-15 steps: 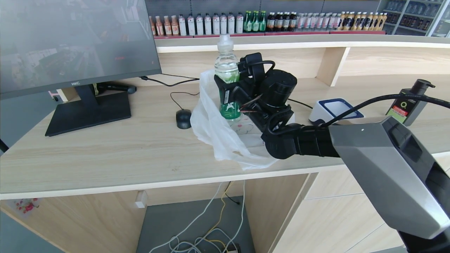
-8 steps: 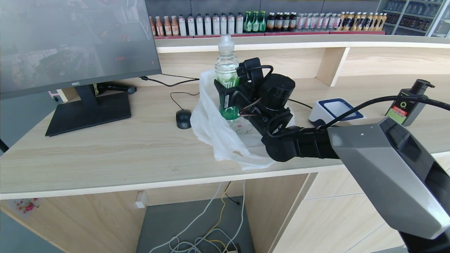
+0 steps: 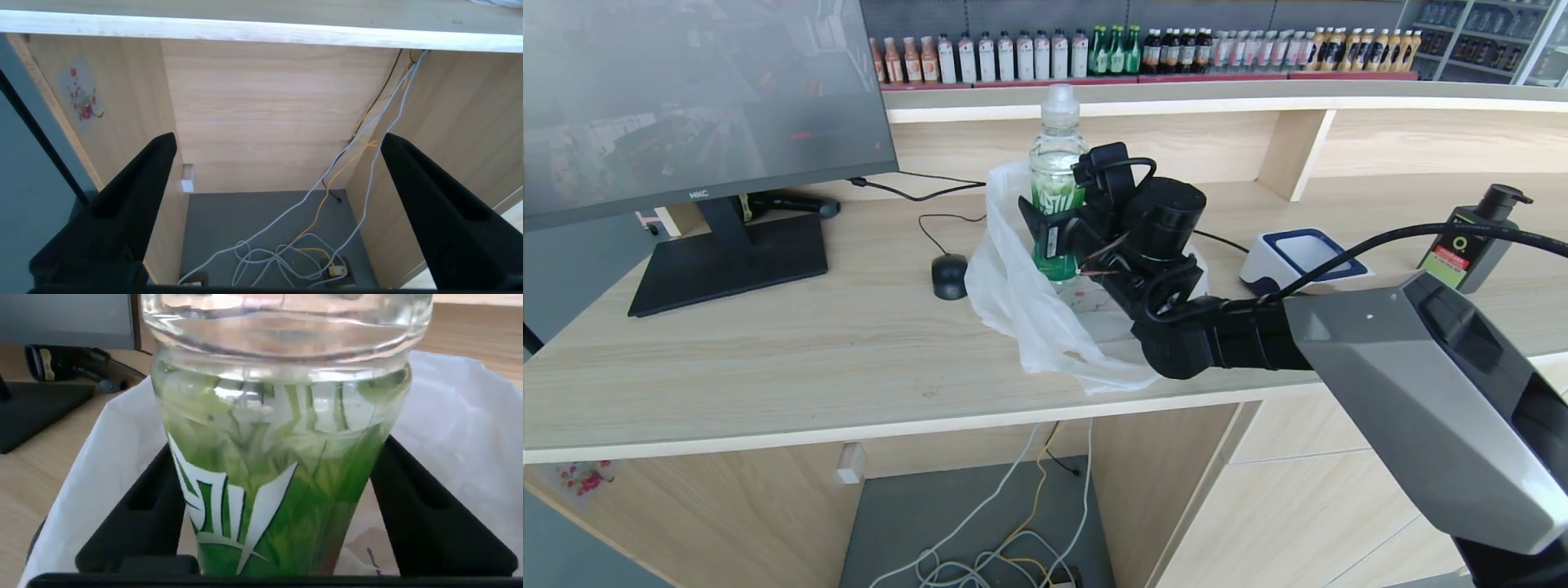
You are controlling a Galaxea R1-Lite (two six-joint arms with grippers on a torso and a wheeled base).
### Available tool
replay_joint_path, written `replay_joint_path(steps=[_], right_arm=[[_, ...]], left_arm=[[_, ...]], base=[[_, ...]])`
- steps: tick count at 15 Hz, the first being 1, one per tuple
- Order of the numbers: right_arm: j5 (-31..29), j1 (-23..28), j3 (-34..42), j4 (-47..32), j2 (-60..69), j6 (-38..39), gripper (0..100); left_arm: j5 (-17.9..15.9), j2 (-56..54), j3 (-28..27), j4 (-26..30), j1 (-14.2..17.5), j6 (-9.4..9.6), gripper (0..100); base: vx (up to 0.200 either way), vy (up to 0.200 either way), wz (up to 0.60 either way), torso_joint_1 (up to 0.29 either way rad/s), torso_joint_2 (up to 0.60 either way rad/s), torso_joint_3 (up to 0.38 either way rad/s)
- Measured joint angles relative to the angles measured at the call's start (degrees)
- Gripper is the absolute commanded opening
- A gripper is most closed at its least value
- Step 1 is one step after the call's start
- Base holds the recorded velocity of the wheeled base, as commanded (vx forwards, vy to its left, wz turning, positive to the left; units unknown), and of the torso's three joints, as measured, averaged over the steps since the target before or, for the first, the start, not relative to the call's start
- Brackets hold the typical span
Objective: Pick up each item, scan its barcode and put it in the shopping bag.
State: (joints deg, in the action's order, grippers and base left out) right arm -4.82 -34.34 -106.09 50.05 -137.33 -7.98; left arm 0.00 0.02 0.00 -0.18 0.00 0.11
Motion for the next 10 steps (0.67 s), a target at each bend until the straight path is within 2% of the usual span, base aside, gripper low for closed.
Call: replay_joint_path(steps=[6, 10], right_arm=[[-0.93, -0.16, 0.44, 0.28, 1.72, 2.00, 100], [-0.90, -0.11, 8.19, 3.38, 6.77, 2.24, 100]], left_arm=[[-0.02, 0.00, 0.00, 0.02, 0.00, 0.00, 100], [0.00, 0.00, 0.00, 0.02, 0.00, -0.01, 100]], base=[[0.000, 0.000, 0.00, 0.000, 0.00, 0.000], [0.000, 0.000, 0.00, 0.000, 0.00, 0.000]])
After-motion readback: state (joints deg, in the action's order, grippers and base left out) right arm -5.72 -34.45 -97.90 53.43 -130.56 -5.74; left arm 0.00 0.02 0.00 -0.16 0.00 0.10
